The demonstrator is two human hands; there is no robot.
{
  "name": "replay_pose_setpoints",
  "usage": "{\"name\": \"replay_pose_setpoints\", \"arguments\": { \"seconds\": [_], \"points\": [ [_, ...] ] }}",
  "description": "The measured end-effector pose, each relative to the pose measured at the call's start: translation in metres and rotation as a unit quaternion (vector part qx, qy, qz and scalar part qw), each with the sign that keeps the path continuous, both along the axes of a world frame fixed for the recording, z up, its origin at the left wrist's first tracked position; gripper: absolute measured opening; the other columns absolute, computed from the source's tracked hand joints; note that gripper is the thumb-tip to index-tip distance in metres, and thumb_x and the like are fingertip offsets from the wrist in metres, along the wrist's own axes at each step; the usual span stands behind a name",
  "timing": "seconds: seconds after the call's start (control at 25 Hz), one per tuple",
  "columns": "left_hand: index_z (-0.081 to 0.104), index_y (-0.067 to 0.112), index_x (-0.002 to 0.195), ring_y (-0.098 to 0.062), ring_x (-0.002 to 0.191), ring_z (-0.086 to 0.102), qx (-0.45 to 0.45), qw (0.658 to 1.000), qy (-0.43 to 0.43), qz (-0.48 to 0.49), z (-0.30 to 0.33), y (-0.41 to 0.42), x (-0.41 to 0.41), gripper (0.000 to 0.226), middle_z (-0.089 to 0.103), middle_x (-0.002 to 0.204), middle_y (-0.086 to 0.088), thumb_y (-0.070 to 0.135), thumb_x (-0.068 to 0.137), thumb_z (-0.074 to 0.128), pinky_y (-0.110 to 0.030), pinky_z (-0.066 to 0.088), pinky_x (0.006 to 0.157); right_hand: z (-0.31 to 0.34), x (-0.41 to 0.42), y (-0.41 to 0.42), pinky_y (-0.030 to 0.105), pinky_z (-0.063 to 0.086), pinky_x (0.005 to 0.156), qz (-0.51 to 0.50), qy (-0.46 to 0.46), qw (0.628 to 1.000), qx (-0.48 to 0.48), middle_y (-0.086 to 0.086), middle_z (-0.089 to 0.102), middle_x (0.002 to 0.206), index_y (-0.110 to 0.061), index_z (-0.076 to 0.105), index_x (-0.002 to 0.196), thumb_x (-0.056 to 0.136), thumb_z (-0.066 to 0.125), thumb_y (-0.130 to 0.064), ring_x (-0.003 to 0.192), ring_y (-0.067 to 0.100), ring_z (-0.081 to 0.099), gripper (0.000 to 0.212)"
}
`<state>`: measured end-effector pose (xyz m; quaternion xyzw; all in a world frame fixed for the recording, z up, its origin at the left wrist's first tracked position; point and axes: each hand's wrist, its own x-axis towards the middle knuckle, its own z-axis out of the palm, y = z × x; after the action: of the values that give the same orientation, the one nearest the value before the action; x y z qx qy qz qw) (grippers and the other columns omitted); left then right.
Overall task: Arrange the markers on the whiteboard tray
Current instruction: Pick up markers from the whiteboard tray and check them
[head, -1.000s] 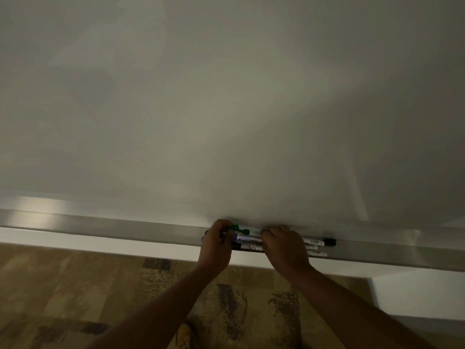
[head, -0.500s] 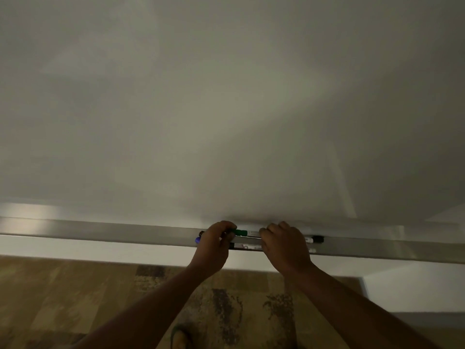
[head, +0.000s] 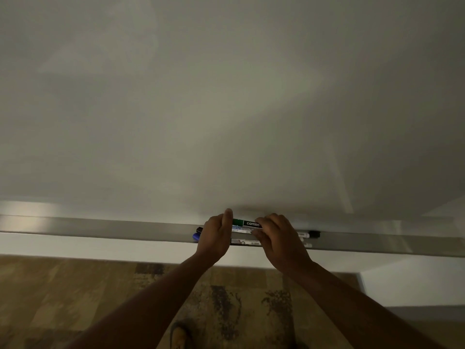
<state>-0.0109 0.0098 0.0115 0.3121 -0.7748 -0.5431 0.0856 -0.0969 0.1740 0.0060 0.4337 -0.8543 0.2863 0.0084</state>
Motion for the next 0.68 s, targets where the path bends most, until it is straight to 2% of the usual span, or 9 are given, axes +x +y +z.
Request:
{"name": "replay_pose_setpoints", "arguments": {
  "seconds": [0.16,0.32,0.48,0.56,0.68],
  "points": [
    [0.042,0.016,0.059,-0.011,0.045,0.042,-0.044,0.999,-0.009,-0.031,0.005,0.005,-0.004,0.050,0.048,0.048,0.002,0.034,0.104,0.031,-0.027,0.034,0.044,0.009,-0.001,0.005,0.035,0.053,0.069,-0.001,0.009,1.000,-0.013,0.003,0.066,0.095,-0.012,0.065,0.110,0.097,0.045,-0.038,0.084,0.020,0.060,0.035],
    [0.042,0.013,0.059,-0.013,0.044,0.043,-0.060,0.997,-0.003,-0.055,0.012,0.008,-0.005,0.050,0.051,0.050,-0.014,0.028,0.104,0.029,-0.026,0.034,0.042,0.013,-0.001,0.009,0.035,0.054,0.063,0.005,0.022,0.999,-0.027,0.003,0.067,0.089,-0.011,0.066,0.106,0.095,0.051,-0.032,0.076,0.020,0.061,0.028],
    [0.033,0.019,0.055,-0.007,0.038,0.030,-0.047,0.998,0.018,-0.046,0.016,0.010,-0.008,0.048,0.033,0.043,0.004,0.021,0.103,0.030,-0.024,0.024,0.042,0.017,0.002,0.006,0.032,0.052,0.061,-0.004,0.030,0.999,-0.036,0.003,0.067,0.086,-0.010,0.067,0.104,0.096,0.048,-0.033,0.073,0.019,0.060,0.031],
    [0.032,0.020,0.056,-0.007,0.039,0.029,-0.035,0.998,0.025,-0.046,0.015,0.009,-0.009,0.047,0.033,0.045,0.005,0.021,0.103,0.030,-0.026,0.023,0.044,0.017,0.004,0.005,0.030,0.051,0.062,-0.009,0.029,0.999,-0.036,0.003,0.067,0.086,-0.011,0.066,0.104,0.096,0.046,-0.035,0.073,0.019,0.060,0.032],
    [0.037,0.020,0.060,-0.007,0.042,0.033,-0.046,0.997,0.021,-0.065,0.010,0.008,-0.005,0.047,0.039,0.049,0.004,0.032,0.105,0.030,-0.026,0.029,0.045,0.013,0.002,0.007,0.030,0.049,0.066,-0.009,0.015,1.000,-0.021,0.002,0.065,0.090,-0.012,0.064,0.107,0.097,0.047,-0.034,0.079,0.018,0.058,0.030]
  ]
}}
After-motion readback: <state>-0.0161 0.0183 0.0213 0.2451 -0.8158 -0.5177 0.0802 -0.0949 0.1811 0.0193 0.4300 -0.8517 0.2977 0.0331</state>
